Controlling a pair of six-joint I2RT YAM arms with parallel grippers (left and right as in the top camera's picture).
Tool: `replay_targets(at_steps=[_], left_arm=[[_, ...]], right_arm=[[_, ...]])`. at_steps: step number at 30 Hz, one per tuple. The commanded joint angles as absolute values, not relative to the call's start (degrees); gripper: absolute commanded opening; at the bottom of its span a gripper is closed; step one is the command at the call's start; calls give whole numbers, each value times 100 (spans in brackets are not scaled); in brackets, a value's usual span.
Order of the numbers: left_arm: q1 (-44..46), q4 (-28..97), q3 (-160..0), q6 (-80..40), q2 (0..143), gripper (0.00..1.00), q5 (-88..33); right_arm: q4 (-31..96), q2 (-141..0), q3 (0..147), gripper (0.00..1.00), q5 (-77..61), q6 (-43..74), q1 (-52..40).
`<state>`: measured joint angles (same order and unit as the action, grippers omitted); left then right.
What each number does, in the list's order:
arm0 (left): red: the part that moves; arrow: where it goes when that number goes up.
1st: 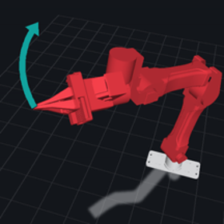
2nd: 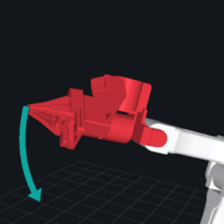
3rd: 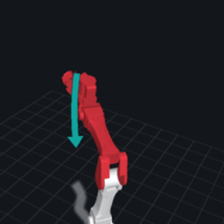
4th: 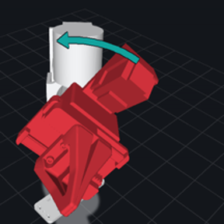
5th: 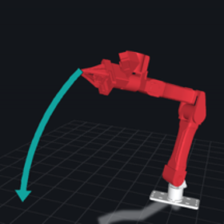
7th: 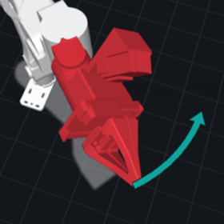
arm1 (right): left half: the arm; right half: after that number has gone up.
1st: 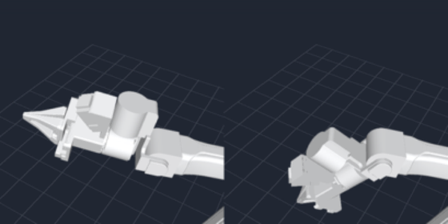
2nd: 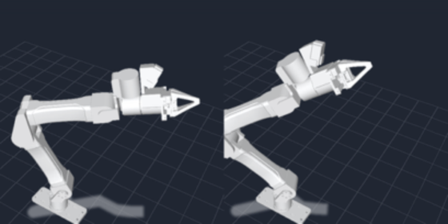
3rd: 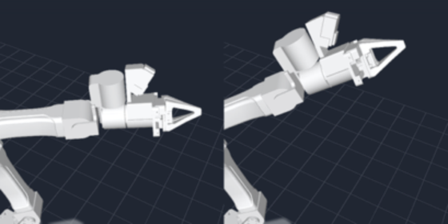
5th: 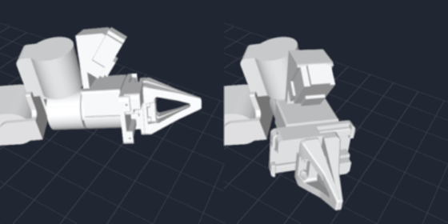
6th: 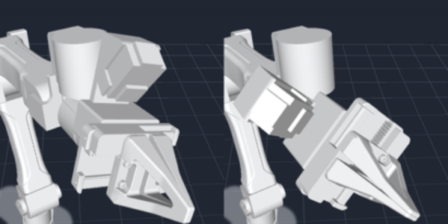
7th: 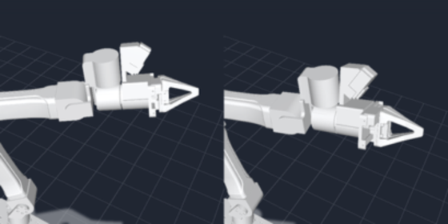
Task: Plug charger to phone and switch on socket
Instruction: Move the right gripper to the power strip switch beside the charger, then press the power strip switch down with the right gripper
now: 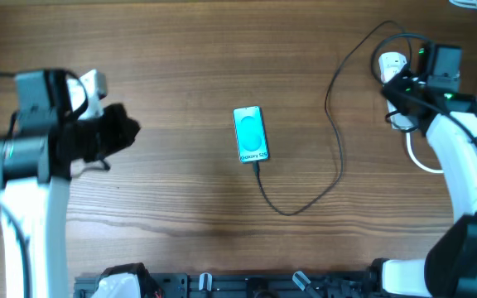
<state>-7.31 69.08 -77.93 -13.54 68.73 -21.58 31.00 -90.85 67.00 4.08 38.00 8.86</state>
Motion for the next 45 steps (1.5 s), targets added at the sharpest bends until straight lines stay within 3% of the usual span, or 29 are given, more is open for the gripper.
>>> replay_targets(at_steps=[1, 4, 7, 13, 39, 45], left_arm=[[-784, 7024, -7767, -1243, 6036, 6, -1275], [-784, 7170, -7767, -1243, 5537, 14, -1273], [-784, 7319, -7767, -1245, 5242, 33, -1278], [-784, 7485, -7767, -1288, 5074, 43, -1278], [-784, 7485, -7767, -1288, 5074, 48, -1278], [-784, 7483, -7767, -1417, 5074, 49, -1278]], right_arm=[[2698, -9594, 6707, 4, 816, 3579, 1345], [2016, -10138, 6711, 4, 821, 3409, 1498], [1577, -10624, 6790, 5, 843, 3293, 1496], [1439, -11380, 7384, 5, 950, 3111, 1496], [1358, -11898, 7498, 4, 875, 2851, 1232], [1588, -11915, 7498, 4, 10, 2847, 1216]])
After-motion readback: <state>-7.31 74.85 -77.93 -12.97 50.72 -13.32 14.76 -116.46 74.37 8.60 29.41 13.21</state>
